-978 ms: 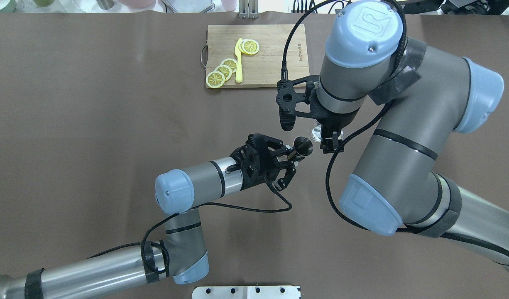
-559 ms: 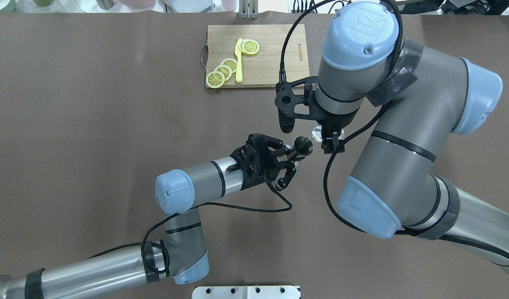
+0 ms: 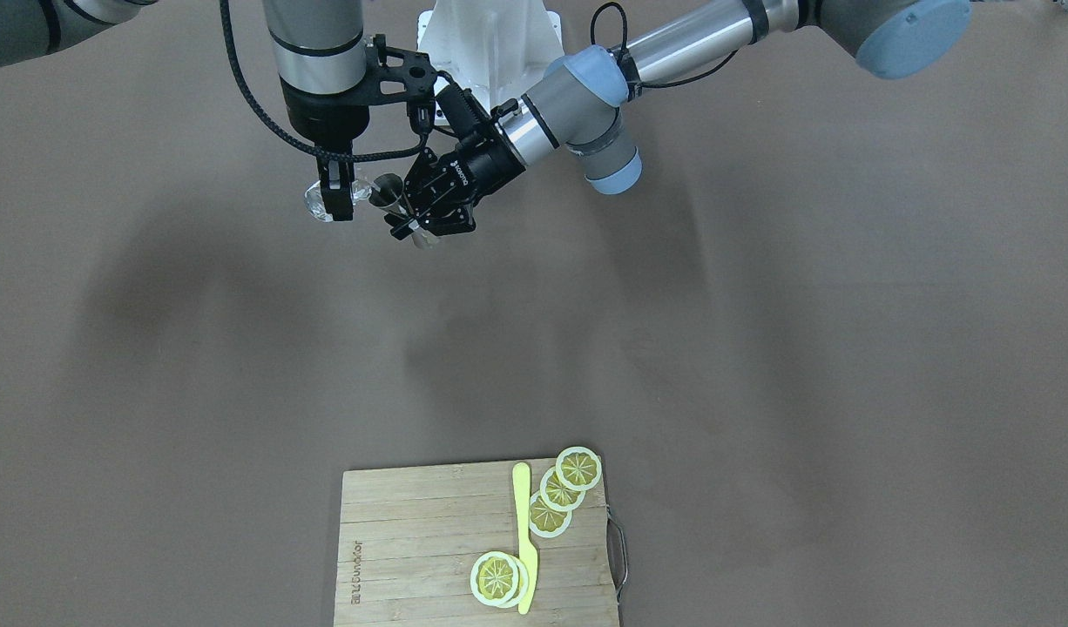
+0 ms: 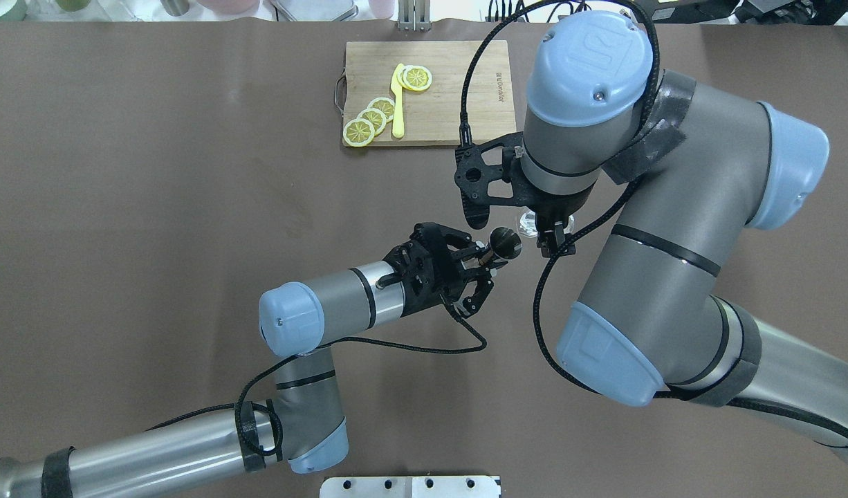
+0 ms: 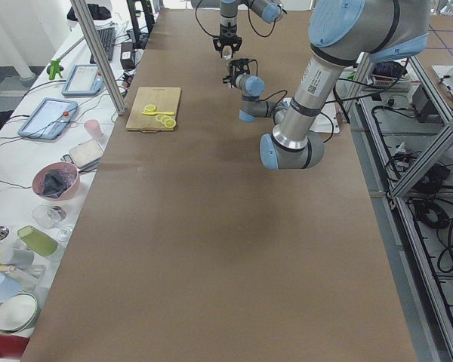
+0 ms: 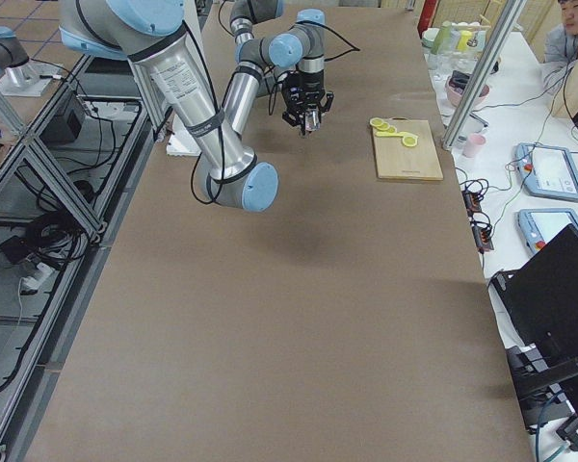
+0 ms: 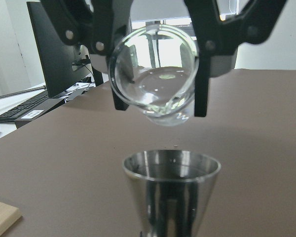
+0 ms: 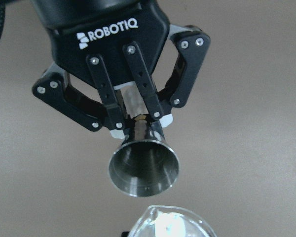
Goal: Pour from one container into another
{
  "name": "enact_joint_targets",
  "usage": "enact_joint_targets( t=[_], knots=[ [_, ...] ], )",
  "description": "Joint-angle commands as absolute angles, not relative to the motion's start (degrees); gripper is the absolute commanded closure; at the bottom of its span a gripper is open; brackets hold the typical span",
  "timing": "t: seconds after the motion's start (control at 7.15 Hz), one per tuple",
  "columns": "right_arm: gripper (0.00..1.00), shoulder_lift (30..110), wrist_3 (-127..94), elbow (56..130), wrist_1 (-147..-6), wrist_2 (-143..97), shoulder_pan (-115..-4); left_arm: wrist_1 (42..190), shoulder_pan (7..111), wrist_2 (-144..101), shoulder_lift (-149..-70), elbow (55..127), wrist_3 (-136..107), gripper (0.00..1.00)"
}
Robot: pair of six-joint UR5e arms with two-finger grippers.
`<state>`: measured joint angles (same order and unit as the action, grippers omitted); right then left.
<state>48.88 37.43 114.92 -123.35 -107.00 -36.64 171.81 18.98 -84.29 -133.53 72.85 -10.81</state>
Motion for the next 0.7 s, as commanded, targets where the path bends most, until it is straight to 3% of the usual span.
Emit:
enact_joint_targets(
  t=[0.0,0.56],
  knots=[
    [1.00,48.52,39.72,114.96,-123.57,-106.09,-36.47,171.65,18.98,-84.20,-133.68,72.77,-10.81,1.00],
    [1.00,48.16,42.79,114.96,-124.19,-104.33,-35.69,171.56,18.98,-84.20,-133.95,72.69,-10.81,1.00]
  ],
)
